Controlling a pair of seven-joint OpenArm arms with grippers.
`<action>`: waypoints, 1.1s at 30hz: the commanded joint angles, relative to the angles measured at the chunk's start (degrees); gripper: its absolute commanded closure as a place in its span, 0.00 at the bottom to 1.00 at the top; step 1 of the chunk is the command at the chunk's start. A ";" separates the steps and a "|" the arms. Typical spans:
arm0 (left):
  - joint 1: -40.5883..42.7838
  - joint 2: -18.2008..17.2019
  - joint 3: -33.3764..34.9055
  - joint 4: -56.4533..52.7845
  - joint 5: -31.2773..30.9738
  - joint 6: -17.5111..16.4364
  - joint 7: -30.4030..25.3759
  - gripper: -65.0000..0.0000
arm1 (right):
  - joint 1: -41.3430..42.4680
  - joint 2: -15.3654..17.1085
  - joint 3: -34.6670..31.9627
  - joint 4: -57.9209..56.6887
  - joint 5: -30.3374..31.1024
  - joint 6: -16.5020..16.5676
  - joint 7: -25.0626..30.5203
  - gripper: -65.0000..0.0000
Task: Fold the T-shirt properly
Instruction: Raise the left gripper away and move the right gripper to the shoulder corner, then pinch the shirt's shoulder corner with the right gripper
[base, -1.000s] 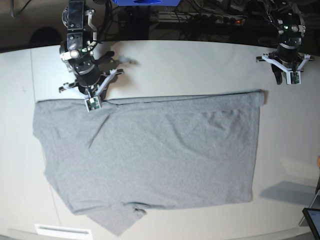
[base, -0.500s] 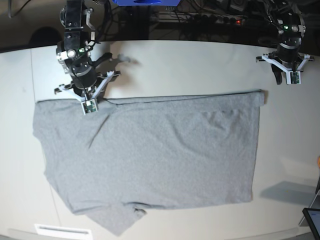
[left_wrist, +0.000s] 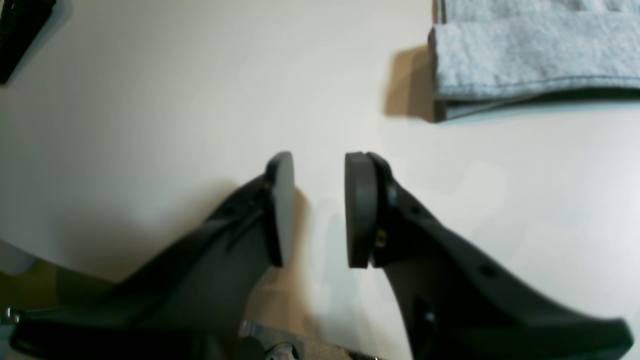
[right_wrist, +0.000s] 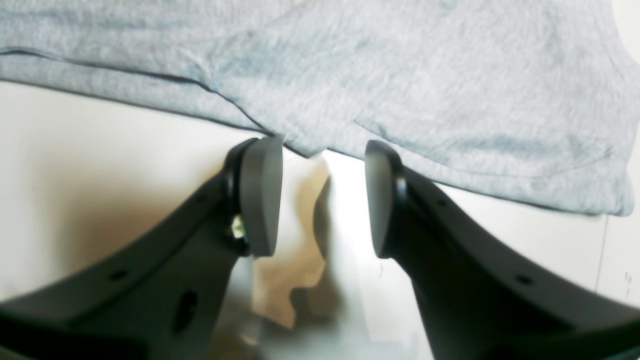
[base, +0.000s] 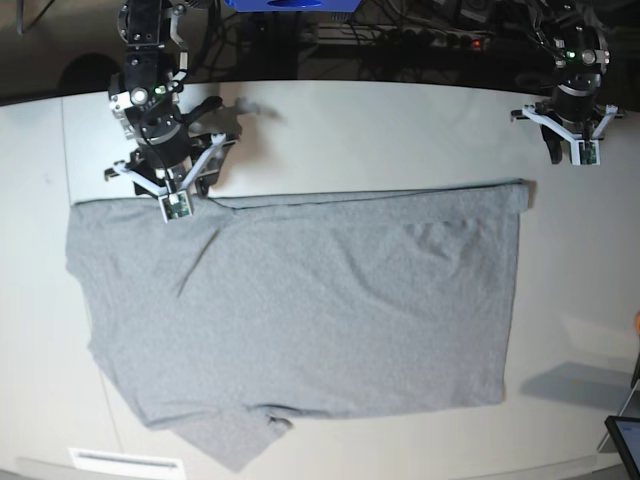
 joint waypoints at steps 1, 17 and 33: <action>0.14 -0.80 -0.31 0.93 -0.34 0.37 -1.23 0.73 | 0.34 0.05 -0.20 1.10 0.42 0.11 1.10 0.57; 0.05 -0.97 -0.31 0.93 -0.34 0.37 -1.23 0.73 | 2.80 -0.21 -0.29 -4.18 0.50 0.20 1.36 0.58; 0.05 -0.97 -0.31 0.84 -0.25 0.37 -1.23 0.73 | 3.15 -0.21 -0.29 -5.41 0.50 0.20 1.36 0.89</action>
